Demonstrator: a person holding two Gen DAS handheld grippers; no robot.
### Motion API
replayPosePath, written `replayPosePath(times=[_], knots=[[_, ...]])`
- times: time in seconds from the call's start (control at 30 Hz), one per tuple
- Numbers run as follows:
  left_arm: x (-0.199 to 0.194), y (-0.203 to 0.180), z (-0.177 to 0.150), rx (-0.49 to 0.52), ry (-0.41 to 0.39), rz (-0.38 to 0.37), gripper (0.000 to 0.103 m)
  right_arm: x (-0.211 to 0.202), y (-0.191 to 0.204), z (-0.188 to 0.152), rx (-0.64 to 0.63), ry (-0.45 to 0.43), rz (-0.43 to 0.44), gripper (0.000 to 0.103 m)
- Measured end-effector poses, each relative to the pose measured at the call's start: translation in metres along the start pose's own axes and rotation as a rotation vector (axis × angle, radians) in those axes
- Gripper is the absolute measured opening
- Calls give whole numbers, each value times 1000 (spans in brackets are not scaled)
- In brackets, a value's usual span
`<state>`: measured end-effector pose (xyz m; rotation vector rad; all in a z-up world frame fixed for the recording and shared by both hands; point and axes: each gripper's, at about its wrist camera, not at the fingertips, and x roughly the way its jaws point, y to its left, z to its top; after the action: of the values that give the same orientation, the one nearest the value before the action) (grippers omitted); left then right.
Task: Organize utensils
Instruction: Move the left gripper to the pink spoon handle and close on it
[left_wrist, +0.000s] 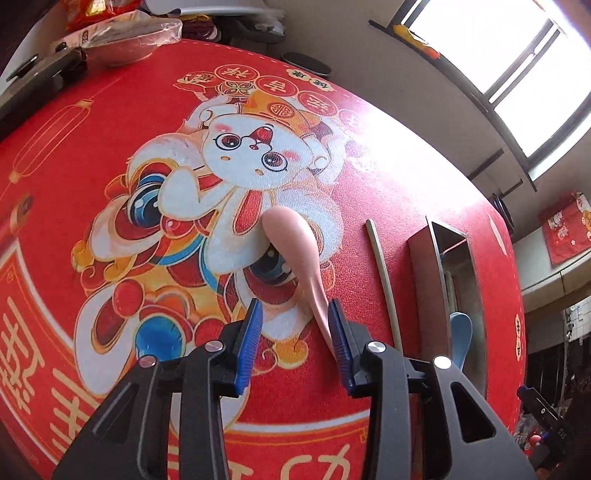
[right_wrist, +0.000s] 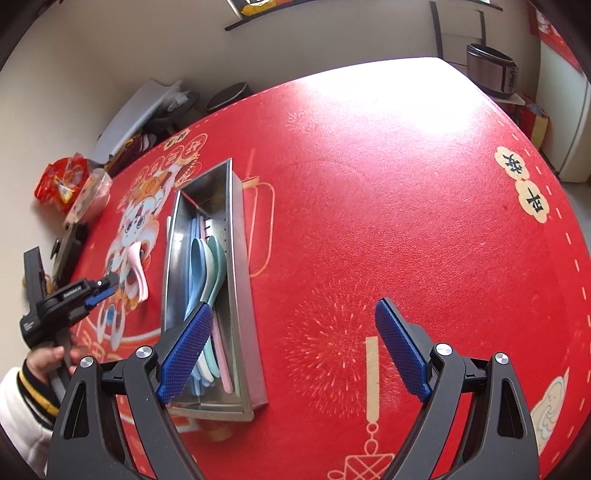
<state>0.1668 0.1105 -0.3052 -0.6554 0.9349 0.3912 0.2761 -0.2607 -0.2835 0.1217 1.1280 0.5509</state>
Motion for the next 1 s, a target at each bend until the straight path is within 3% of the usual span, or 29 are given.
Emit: replayPosePath(times=[0.17,0.33,0.5,0.8,1.0], knots=[[20,-1,11,27,8,-20,41,-3,3,0,14,-7,-26,86],[36,-8,16,108,6,21,41,-4,0,-1,40,-5,-56,86],[41,-9,23,125,-1,10,40,-5,4,0,48,-11,-64,86],[46,-19,18,172,29,-12,13,-1,9,0,60,-7,-52,86],[44,-32,1,234,69,-1,12,0,11,0,59,-10,-40,86]])
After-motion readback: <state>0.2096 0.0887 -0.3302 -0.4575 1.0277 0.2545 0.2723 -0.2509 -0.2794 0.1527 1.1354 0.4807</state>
